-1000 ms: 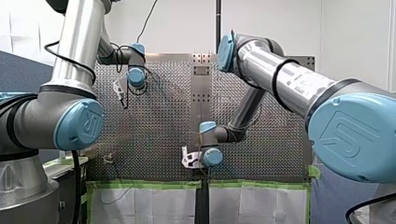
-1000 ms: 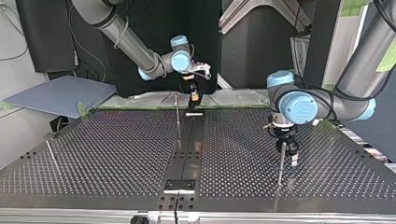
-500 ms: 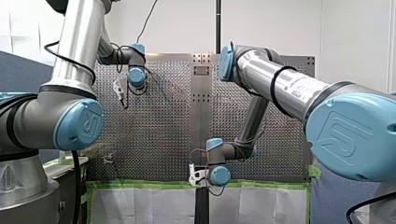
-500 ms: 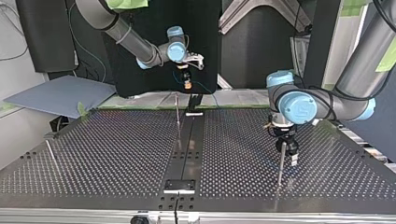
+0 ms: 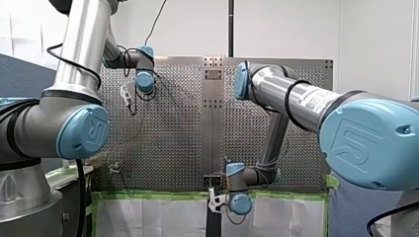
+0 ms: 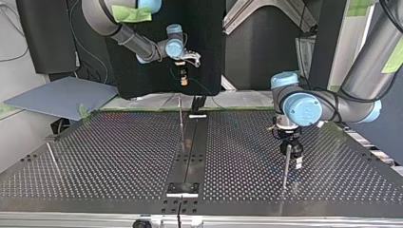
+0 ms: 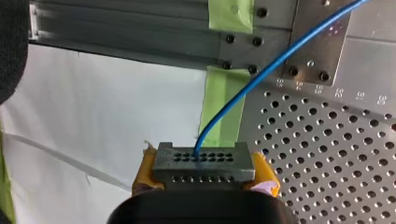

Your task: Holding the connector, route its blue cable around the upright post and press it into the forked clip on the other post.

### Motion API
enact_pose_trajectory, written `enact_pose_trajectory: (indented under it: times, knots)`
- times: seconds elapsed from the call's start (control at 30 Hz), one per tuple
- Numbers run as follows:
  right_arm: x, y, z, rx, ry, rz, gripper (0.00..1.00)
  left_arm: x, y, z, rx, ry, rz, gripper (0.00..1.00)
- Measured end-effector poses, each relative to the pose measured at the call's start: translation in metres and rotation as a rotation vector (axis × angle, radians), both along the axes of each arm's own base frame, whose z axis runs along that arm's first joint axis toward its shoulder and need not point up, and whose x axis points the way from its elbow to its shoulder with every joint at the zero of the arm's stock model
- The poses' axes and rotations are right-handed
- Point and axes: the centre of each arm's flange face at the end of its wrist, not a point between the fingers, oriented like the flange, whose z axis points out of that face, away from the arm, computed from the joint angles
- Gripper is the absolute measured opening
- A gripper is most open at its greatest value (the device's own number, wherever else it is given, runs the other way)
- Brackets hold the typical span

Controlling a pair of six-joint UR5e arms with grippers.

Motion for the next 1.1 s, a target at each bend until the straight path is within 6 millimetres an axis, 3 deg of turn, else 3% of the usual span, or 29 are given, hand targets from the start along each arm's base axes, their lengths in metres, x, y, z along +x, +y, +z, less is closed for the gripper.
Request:
enact_pose_trajectory:
  times: [0.5,1.1]
  knots:
    - [-0.013,0.0,0.007,-0.045,0.013,-0.009,0.0,-0.001,-0.002,0.0,0.004,0.002,-0.002,1.0]
    - [-0.041,-0.012,0.075,-0.169,-0.072,-0.086,0.0,-0.003,-0.006,-0.001,0.007,0.013,0.002,1.0]
